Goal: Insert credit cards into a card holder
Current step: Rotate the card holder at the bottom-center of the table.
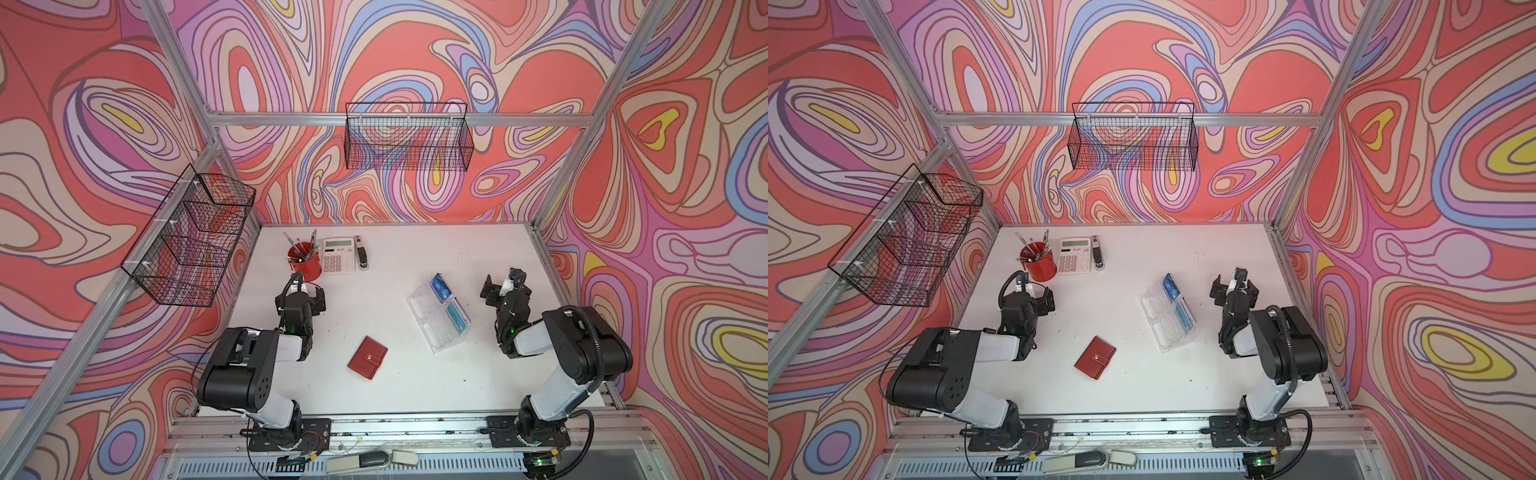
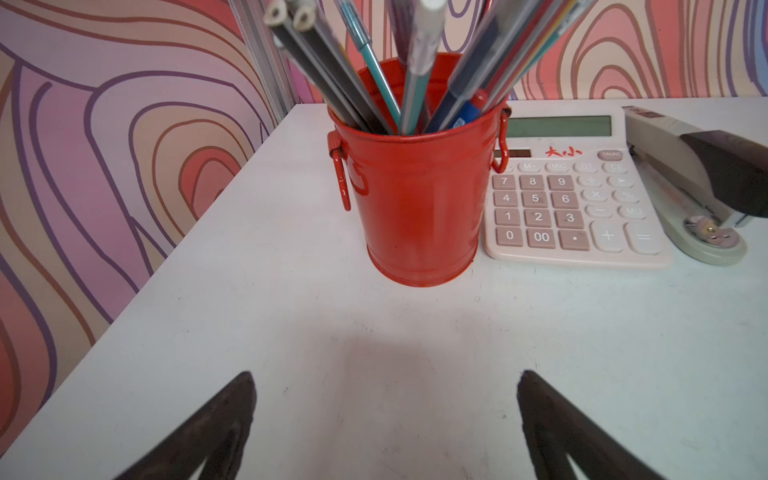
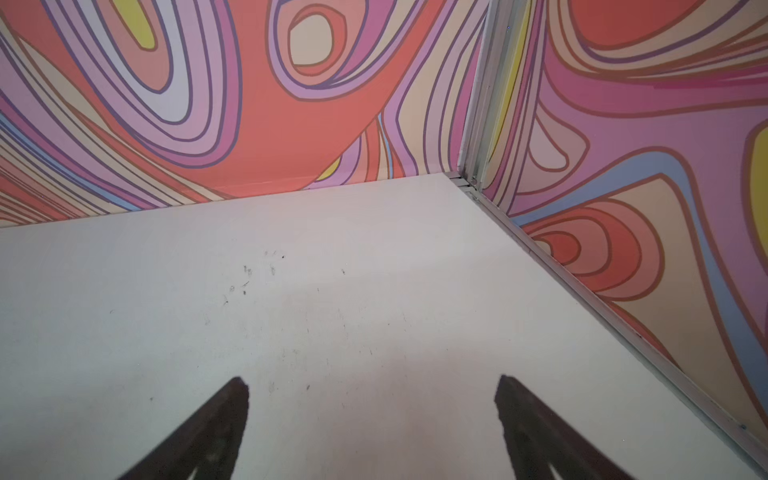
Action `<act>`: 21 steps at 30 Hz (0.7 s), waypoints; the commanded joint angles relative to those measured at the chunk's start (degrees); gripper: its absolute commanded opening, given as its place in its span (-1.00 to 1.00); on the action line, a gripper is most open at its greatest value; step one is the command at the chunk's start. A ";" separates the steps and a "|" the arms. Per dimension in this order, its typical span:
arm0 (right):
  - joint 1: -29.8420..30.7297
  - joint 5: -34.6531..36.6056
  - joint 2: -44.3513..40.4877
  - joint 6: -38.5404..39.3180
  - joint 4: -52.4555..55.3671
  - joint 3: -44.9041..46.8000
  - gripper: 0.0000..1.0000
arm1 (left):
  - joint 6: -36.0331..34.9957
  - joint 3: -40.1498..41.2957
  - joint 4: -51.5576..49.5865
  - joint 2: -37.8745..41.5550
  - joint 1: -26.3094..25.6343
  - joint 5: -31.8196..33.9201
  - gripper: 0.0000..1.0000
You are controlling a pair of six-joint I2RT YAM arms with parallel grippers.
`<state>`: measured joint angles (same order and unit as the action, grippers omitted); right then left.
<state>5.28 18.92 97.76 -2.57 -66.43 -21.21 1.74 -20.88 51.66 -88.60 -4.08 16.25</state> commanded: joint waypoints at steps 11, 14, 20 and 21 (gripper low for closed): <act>0.50 1.12 0.33 1.12 -1.59 0.16 0.96 | -0.06 0.05 1.76 -0.21 0.30 -0.49 1.00; 0.45 1.11 0.42 1.07 -1.42 0.06 0.96 | -0.05 -0.03 1.73 -0.24 0.30 -0.44 1.00; 0.47 0.75 0.53 0.89 -0.95 -0.17 0.96 | -0.14 -0.03 1.75 -0.26 0.30 -0.37 1.00; 0.51 0.84 0.44 0.96 -1.04 0.01 0.96 | -0.07 0.06 1.90 -0.20 0.30 -0.45 1.00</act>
<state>5.48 19.49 97.78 -2.42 -66.46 -21.21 1.74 -20.88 51.77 -88.60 -4.08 16.16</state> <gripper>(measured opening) 0.982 0.998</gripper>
